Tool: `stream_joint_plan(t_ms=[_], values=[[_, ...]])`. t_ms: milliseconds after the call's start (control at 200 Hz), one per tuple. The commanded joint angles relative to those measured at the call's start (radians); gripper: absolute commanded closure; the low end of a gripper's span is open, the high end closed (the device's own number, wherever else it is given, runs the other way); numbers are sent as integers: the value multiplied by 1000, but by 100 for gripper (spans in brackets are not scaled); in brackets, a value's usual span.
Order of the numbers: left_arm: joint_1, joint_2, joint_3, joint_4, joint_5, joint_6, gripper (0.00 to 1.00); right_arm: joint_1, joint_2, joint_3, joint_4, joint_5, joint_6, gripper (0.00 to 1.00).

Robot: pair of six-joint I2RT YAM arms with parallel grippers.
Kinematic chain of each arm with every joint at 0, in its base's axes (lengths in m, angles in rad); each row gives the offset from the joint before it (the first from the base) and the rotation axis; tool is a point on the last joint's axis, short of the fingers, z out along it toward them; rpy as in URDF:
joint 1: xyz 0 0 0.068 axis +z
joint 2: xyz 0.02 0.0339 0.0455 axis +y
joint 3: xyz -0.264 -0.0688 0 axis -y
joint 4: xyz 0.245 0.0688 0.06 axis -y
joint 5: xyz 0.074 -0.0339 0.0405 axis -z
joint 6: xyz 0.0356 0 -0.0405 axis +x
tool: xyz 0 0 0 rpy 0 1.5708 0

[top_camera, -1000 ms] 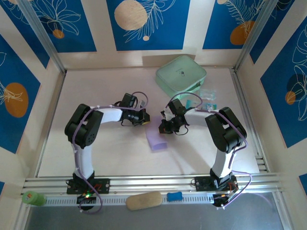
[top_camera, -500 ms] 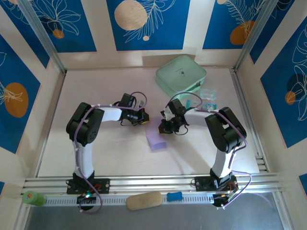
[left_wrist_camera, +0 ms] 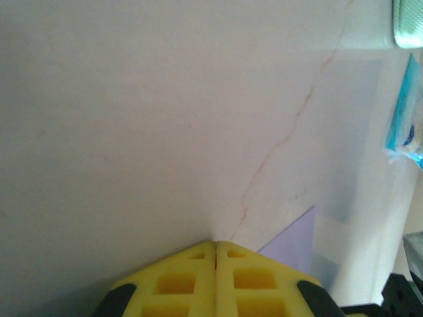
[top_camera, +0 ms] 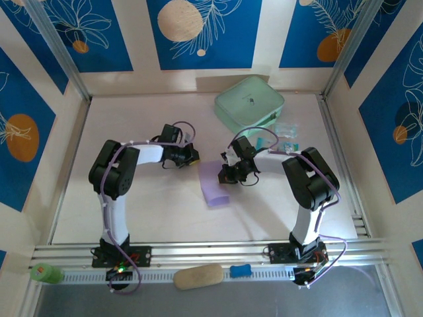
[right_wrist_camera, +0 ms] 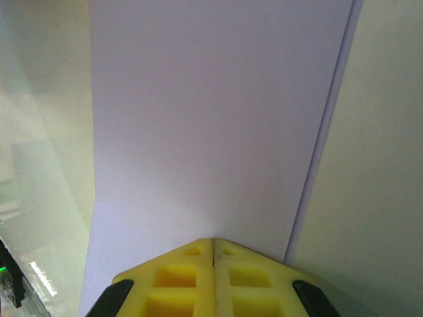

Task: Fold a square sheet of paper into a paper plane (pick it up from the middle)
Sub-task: First fold the square sheet of paper in half at the center of the table.

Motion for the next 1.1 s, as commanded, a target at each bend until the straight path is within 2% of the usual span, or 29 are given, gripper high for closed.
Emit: stream_joint_plan(t_ms=[0, 205, 400, 510, 585, 835, 1095], values=[[29, 24, 41, -94, -114, 0, 100, 1, 55, -41, -97, 104, -4, 99], [17, -87, 42, -134, -102, -2, 100, 1, 52, -39, -84, 91, 16, 99], [-56, -162, -16, -132, -6, 7, 100, -1, 52, -35, -87, 102, 20, 98], [-105, -178, -69, -93, 59, -14, 100, -2, 52, -36, -87, 100, 17, 98], [-132, -190, -121, -9, 99, -34, 100, -2, 52, -36, -87, 101, 18, 98], [-167, -187, -260, 141, 132, -91, 100, -4, 55, -35, -90, 103, 17, 98], [-164, -183, -326, 37, 58, 21, 100, -3, 58, -34, -98, 109, 16, 98]])
